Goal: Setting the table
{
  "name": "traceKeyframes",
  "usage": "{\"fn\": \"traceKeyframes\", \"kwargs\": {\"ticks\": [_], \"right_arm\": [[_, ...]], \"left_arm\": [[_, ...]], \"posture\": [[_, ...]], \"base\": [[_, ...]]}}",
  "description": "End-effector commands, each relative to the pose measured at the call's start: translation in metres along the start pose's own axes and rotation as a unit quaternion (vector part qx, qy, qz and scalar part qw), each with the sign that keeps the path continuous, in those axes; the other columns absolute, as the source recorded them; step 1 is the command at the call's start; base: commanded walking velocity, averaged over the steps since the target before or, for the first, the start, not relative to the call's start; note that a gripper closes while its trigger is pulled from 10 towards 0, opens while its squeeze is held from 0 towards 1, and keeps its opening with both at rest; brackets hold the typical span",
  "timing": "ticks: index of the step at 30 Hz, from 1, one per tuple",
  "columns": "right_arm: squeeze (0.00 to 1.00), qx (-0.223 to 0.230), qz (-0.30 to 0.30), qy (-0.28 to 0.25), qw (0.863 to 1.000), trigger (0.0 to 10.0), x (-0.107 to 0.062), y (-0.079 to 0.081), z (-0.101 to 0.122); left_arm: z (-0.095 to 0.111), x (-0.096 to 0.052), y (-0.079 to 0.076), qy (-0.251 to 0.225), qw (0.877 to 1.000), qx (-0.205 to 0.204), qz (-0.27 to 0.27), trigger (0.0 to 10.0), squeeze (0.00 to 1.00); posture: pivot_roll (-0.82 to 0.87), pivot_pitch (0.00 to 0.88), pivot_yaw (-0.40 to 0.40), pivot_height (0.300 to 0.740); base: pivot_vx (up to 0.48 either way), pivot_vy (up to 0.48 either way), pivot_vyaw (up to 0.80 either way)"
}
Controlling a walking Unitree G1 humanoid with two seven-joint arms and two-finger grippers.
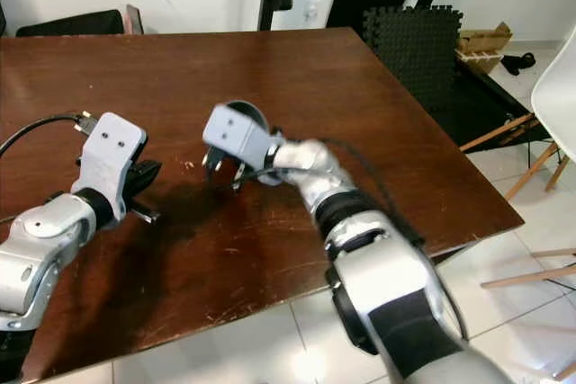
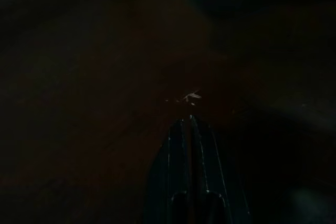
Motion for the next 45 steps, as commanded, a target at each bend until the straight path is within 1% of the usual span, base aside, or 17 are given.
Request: {"fn": "traceKeyframes", "kwargs": {"ticks": [1, 4, 5, 6, 9, 10, 13, 19, 21, 24, 27, 32, 34, 35, 38, 44, 45], "right_arm": [[0.00, -0.025, 0.043, -0.039, 0.998, 10.0, -0.004, 0.001, 0.016], [0.00, -0.058, 0.109, -0.056, 0.991, 10.0, -0.013, 0.012, 0.023], [0.00, -0.076, 0.156, -0.062, 0.983, 10.0, -0.018, 0.023, 0.024], [0.00, -0.076, 0.156, -0.062, 0.983, 10.0, -0.018, 0.023, 0.024], [0.00, -0.088, 0.199, -0.053, 0.975, 10.0, -0.018, 0.044, 0.014], [0.00, -0.088, 0.199, -0.053, 0.975, 10.0, -0.018, 0.044, 0.014], [0.00, -0.099, 0.232, -0.050, 0.966, 10.0, -0.011, 0.069, 0.003], [0.00, -0.122, 0.285, -0.062, 0.949, 10.0, -0.012, 0.096, 0.007], [0.00, -0.151, 0.334, -0.077, 0.927, 10.0, -0.019, 0.110, 0.017], [0.00, -0.181, 0.351, -0.073, 0.916, 10.0, -0.022, 0.113, 0.019], [0.00, -0.259, 0.369, -0.041, 0.892, 10.0, -0.028, 0.115, 0.012], [0.00, -0.297, 0.375, -0.021, 0.878, 10.0, -0.030, 0.115, 0.006], [0.00, -0.362, 0.386, 0.033, 0.848, 10.0, -0.034, 0.112, -0.010], [0.00, -0.370, 0.387, 0.042, 0.844, 10.0, -0.034, 0.112, -0.014], [0.00, -0.377, 0.386, 0.055, 0.840, 10.0, -0.034, 0.112, -0.016], [0.02, -0.347, 0.372, 0.047, 0.859, 10.0, -0.029, 0.106, -0.012], [0.86, -0.331, 0.364, 0.036, 0.870, 10.0, -0.027, 0.105, -0.008]], "left_arm": [[-0.001, 0.001, 0.001, 0.001, 1.000, -0.006, -0.008, 10.0, 0.00], [0.008, -0.001, 0.013, -0.009, 1.000, -0.005, -0.022, 10.0, 0.00], [0.018, -0.005, 0.024, -0.020, 0.999, 0.004, -0.043, 10.0, 0.00], [0.018, -0.005, 0.024, -0.020, 0.999, 0.004, -0.043, 10.0, 0.00], [0.035, -0.020, 0.040, -0.027, 0.991, 0.079, -0.107, 10.0, 0.00], [0.035, -0.020, 0.040, -0.027, 0.991, 0.079, -0.107, 10.0, 0.00], [0.039, -0.041, 0.055, 0.003, 0.975, 0.145, -0.170, 10.0, 0.00], [0.029, -0.056, 0.053, 0.037, 0.962, 0.160, -0.220, 10.0, 0.00], [0.016, -0.063, 0.042, 0.053, 0.954, 0.152, -0.254, 10.0, 0.00], [0.012, -0.065, 0.036, 0.056, 0.950, 0.145, -0.270, 10.0, 0.00], [0.004, -0.068, 0.026, 0.061, 0.945, 0.133, -0.294, 10.0, 0.00], [0.002, -0.068, 0.021, 0.060, 0.943, 0.125, -0.302, 10.0, 0.00], [-0.003, -0.064, 0.008, 0.052, 0.943, 0.107, -0.310, 10.0, 0.00], [-0.003, -0.064, 0.005, 0.048, 0.944, 0.102, -0.311, 10.0, 0.00], [-0.002, -0.062, 0.001, 0.042, 0.944, 0.093, -0.312, 10.0, 0.00], [-0.002, -0.062, -0.004, 0.037, 0.944, 0.086, -0.315, 10.0, 0.00], [-0.003, -0.063, -0.005, 0.037, 0.944, 0.084, -0.315, 10.0, 0.00]], "posture": [[0.10, 0.256, -0.058, 0.740], [0.09, 0.256, -0.051, 0.740], [0.09, 0.255, -0.047, 0.740], [0.09, 0.255, -0.047, 0.740], [0.09, 0.255, -0.040, 0.740], [0.09, 0.255, -0.040, 0.740], [0.10, 0.253, -0.036, 0.740], [0.11, 0.252, -0.034, 0.740], [0.10, 0.251, -0.034, 0.740], [0.10, 0.252, -0.034, 0.740], [0.10, 0.253, -0.032, 0.740], [0.10, 0.254, -0.030, 0.740], [0.09, 0.255, -0.028, 0.740], [0.09, 0.255, -0.028, 0.740], [0.09, 0.255, -0.029, 0.740], [0.09, 0.251, -0.030, 0.740], [0.09, 0.251, -0.030, 0.740]], "base": [[0.000, 0.000, 0.00], [0.000, 0.000, 0.00], [0.000, 0.000, 0.00], [0.000, 0.000, 0.00], [0.000, 0.000, 0.00], [0.000, 0.000, 0.00], [0.000, 0.000, 0.00], [0.000, 0.000, 0.00], [0.000, 0.000, 0.00], [0.000, 0.000, 0.00], [0.000, 0.000, 0.00], [0.000, 0.000, 0.00], [0.000, 0.000, 0.00], [0.000, 0.000, 0.00], [0.000, 0.000, 0.00], [0.000, 0.000, 0.00], [0.000, 0.000, 0.00]]}}
Point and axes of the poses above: a point about 5 cm out from each wrist's last joint towards the gripper, its own x axis pointing out of the wrist towards the gripper, its own z axis along the axis of the wrist's last joint, y = z × x, the point moved 4 cm from there along x, pointing out of the wrist towards the gripper, and after that the axes turned 3 degrees about -x, right-handed, at the moved point
